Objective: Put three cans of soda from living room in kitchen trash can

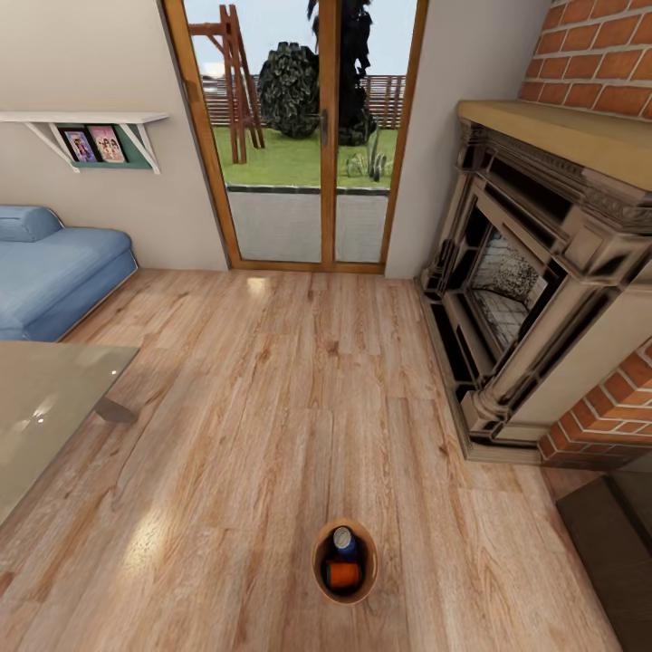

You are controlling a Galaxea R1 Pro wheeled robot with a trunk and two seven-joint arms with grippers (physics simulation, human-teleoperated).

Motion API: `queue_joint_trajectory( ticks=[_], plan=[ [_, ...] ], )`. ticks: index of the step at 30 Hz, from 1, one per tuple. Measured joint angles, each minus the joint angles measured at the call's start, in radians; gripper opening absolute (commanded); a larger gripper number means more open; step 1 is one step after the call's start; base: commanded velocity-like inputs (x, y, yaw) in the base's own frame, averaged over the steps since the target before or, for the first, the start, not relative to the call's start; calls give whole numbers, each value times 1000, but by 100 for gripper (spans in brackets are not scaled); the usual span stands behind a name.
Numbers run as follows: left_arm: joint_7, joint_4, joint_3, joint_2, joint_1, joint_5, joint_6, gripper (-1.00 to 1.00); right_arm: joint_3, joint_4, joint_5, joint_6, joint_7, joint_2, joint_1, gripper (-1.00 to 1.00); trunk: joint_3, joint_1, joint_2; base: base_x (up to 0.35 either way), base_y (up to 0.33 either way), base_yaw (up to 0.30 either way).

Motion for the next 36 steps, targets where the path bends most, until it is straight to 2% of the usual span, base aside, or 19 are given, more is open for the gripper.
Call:
queue_joint_trajectory(
  ticks=[4,6,10,16,19,25,36],
  plan=[
    [-1,5,0,0,12,0,4,100,0,18,-2,0,0,0,0,100,0,0,0,0,0,0],
    [0,14,1,0,45,1,5,100,0,23,-1,0,0,0,0,100,0,0,0,0,0,0],
    [3,25,3,0,75,3,7,100,-1,27,-1,0,0,0,0,100,0,0,0,0,0,0],
    [15,83,5,4,111,6,8,100,-5,30,-3,0,0,0,0,100,0,0,0,0,0,0],
    [20,97,5,3,160,6,10,100,-7,30,-4,0,0,0,0,100,0,0,0,0,0,0],
    [21,100,5,1,183,5,11,100,-7,31,-3,1,0,0,1,100,0,0,0,0,0,0],
    [20,97,3,0,192,0,11,100,-4,32,-2,2,0,1,1,100,0,0,0,0,0,0]
  ],
)
